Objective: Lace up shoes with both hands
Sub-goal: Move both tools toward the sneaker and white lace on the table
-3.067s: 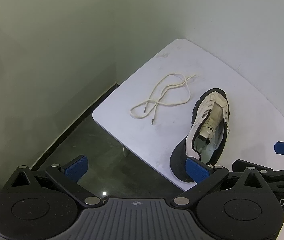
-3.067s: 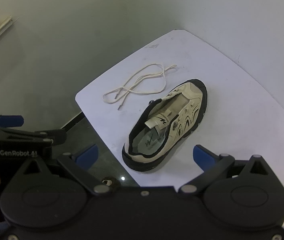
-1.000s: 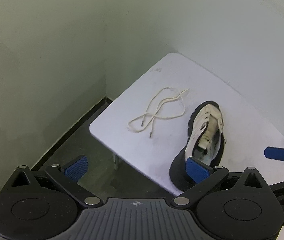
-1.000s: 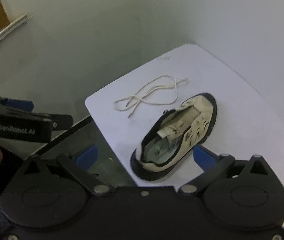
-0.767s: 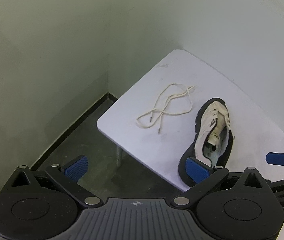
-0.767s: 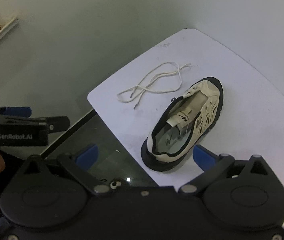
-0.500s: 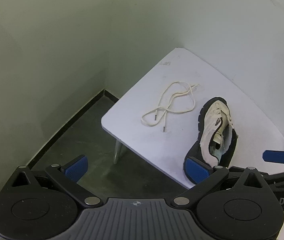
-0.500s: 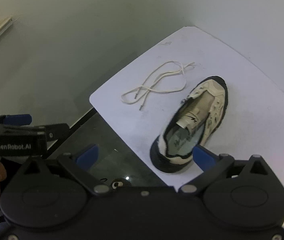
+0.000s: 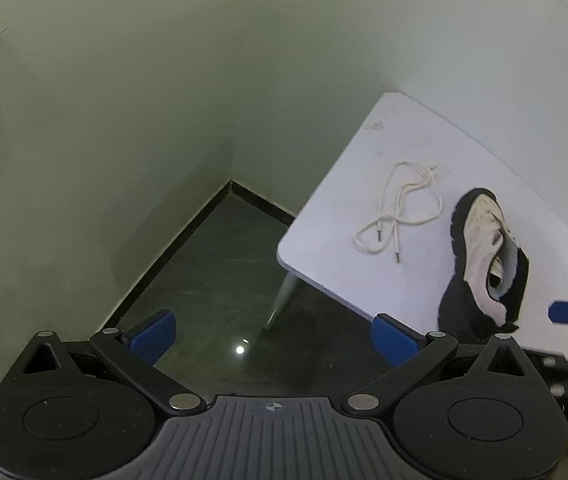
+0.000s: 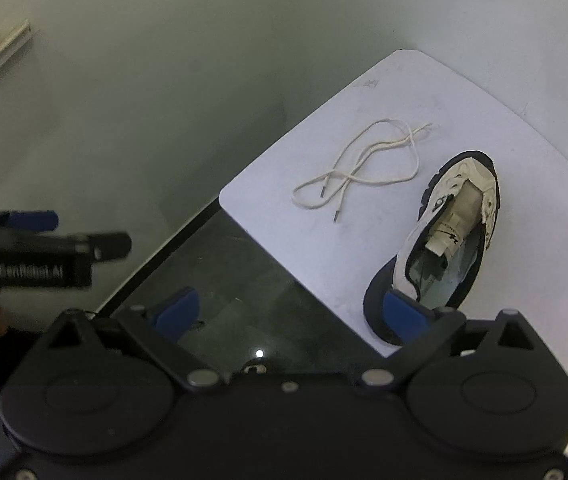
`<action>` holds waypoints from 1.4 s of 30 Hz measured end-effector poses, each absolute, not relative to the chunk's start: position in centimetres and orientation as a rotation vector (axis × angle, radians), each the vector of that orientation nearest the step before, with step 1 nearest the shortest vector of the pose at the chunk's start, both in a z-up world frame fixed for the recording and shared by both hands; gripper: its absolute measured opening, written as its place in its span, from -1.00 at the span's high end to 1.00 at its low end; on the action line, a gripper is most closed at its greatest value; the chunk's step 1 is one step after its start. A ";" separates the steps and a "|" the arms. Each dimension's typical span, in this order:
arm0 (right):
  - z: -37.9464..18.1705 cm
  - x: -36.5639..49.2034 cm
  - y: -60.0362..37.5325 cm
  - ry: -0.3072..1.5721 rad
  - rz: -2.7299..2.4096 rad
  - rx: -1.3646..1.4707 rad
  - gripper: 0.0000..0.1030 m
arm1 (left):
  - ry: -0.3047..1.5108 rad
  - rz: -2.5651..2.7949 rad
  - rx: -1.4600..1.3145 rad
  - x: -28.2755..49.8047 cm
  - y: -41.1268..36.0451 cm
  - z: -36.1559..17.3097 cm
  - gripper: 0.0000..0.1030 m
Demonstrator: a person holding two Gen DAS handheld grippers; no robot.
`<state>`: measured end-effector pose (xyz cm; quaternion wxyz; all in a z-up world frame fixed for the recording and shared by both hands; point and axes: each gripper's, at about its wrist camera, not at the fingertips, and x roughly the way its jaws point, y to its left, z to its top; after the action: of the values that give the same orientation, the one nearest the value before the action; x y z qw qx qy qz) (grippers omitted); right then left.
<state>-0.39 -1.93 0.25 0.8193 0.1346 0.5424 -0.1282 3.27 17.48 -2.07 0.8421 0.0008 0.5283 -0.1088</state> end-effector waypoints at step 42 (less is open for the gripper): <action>1.4 0.4 -6.1 1.101 -0.362 0.308 -0.96 | 1.121 -0.387 0.095 4.1 11.1 -1.1 -1.00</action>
<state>0.44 -6.05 1.40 0.8255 0.1449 0.5181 -0.1705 4.10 11.09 -1.15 0.8281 0.0447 0.5282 -0.1825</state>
